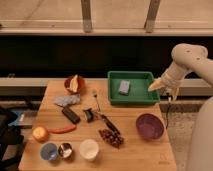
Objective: Place banana in paper cup
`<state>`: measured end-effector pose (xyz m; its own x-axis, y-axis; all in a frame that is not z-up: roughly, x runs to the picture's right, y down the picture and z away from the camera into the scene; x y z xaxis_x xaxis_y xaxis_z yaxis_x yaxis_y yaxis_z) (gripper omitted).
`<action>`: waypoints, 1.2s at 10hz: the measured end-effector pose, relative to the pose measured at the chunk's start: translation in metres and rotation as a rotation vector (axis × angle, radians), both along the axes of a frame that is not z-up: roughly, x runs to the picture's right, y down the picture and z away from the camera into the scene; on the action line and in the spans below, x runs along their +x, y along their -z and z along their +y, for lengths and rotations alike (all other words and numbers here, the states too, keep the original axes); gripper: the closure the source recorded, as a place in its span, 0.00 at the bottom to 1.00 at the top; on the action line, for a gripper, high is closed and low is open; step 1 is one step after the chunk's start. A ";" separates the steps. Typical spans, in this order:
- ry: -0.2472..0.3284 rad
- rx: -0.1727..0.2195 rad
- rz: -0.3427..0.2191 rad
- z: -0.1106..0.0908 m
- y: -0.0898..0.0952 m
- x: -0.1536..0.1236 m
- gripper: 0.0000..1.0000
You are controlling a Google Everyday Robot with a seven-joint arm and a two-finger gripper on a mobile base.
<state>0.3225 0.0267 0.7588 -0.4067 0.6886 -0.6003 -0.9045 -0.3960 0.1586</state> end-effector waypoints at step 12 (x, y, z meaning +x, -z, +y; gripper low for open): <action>0.011 0.007 -0.019 -0.002 0.002 -0.005 0.20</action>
